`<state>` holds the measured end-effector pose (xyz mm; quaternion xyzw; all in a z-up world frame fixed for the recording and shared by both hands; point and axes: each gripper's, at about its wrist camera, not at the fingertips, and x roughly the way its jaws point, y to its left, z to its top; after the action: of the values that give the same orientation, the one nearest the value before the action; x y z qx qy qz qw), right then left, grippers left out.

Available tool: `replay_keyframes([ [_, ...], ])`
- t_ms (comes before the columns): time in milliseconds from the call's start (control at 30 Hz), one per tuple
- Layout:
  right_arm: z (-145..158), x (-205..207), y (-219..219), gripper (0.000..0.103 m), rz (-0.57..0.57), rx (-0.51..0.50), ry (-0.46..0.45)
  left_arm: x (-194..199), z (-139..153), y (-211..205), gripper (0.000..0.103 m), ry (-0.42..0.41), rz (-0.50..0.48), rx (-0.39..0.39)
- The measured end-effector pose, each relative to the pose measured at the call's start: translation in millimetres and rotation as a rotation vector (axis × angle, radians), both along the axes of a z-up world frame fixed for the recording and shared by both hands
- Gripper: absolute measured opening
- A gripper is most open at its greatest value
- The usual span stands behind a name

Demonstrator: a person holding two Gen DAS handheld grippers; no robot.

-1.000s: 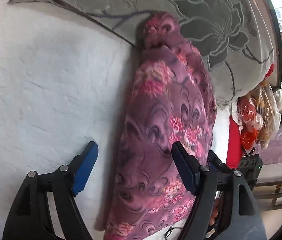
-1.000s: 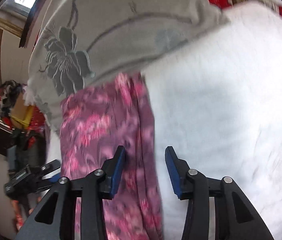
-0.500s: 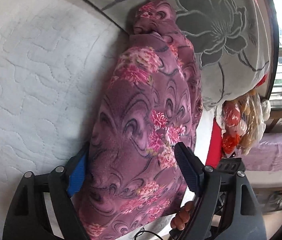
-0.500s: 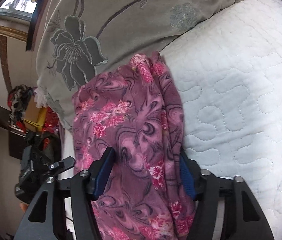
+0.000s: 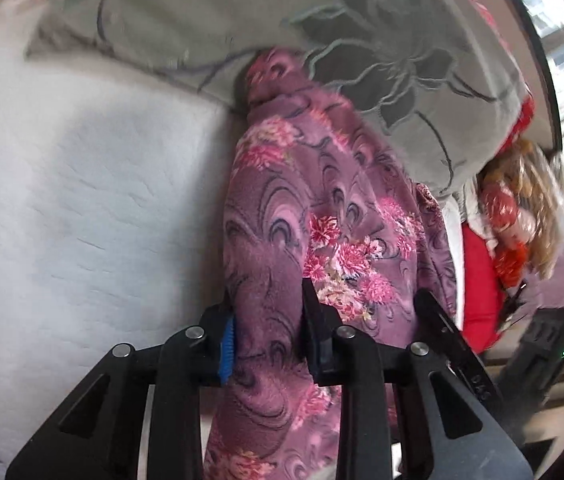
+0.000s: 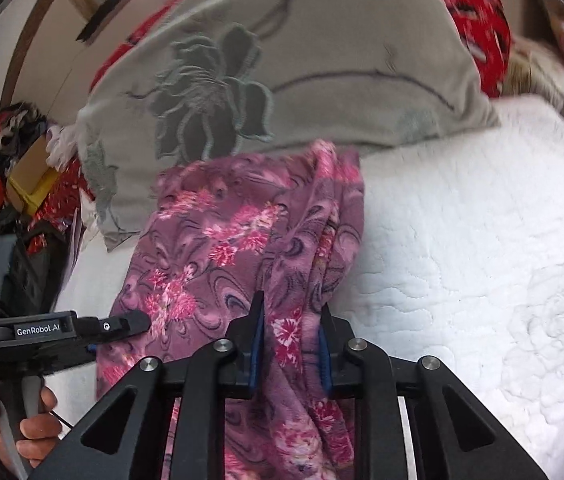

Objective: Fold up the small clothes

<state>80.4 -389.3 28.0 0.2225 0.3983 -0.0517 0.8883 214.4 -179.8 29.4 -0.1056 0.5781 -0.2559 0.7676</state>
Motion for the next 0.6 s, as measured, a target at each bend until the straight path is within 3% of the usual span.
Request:
replay_keyframes([
  [300,27.6,-27.6,42.8,0.022,0.017,0.019,-0.063,-34.3,43.7,51.2,0.025,-0.143,-0.013,0.051],
  [600,22.1,-46.0,98.2,0.022,0.083,0.055,-0.027,-59.6,29.1,113.9,0.025,-0.108,0.021,0.070],
])
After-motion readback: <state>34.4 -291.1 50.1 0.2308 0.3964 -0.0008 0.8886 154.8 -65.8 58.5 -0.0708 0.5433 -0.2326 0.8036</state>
